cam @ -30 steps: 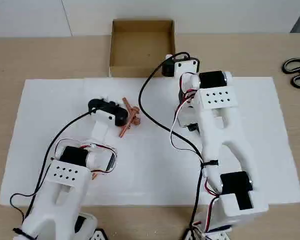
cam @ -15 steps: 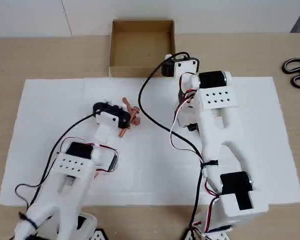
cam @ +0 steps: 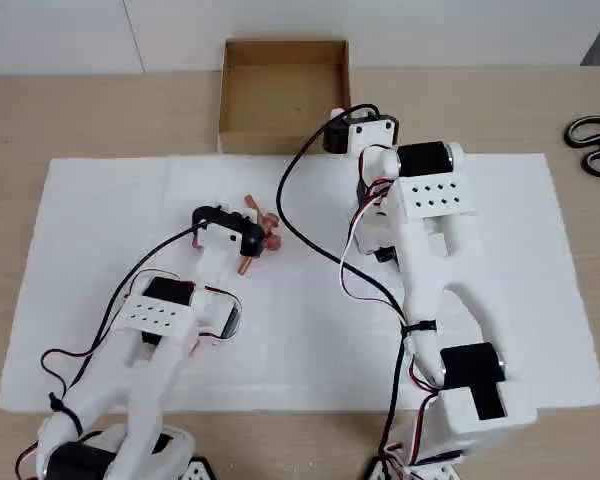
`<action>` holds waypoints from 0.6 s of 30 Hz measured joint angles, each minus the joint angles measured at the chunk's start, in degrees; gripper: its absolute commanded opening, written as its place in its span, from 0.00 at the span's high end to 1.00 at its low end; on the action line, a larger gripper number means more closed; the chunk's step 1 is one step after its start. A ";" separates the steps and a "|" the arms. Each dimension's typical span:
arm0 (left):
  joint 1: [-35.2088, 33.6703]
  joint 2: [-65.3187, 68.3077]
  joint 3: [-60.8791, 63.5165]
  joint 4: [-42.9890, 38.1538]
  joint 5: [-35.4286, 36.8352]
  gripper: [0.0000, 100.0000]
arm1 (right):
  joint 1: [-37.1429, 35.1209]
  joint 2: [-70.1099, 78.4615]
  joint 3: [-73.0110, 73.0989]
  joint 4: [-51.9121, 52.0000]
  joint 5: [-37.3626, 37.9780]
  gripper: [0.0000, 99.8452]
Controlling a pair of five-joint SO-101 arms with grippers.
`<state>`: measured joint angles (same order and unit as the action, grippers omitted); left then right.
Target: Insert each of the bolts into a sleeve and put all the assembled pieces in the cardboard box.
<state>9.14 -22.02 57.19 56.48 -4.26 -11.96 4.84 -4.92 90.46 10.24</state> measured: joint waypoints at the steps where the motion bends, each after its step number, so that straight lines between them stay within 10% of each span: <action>1: 0.00 0.18 -0.09 0.00 0.00 0.92 | 0.00 0.00 0.00 0.00 0.00 1.00; 18: 0.09 0.53 -10.11 6.59 0.26 0.99 | 0.00 0.00 0.00 0.00 0.00 1.00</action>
<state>9.23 -21.49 47.08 63.08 -4.00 -11.96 4.84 -4.92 90.46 10.24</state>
